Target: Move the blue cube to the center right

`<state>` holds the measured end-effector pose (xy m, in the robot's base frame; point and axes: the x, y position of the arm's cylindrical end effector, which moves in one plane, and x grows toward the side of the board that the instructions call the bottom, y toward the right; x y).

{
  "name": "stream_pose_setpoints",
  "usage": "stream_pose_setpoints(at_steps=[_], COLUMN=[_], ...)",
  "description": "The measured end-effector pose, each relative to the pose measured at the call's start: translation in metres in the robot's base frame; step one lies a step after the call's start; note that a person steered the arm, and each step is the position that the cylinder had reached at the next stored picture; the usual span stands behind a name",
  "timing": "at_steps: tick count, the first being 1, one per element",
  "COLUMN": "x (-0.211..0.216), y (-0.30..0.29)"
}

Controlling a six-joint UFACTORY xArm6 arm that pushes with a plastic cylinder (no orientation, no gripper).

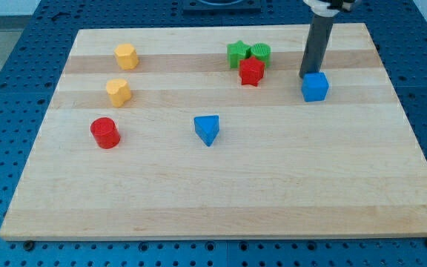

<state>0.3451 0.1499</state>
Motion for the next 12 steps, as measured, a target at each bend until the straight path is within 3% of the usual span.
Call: stream_pose_setpoints(at_steps=[1,5,11,12], x=[0.003,0.082,0.082,0.077], y=[-0.001,-0.001,-0.004,0.020])
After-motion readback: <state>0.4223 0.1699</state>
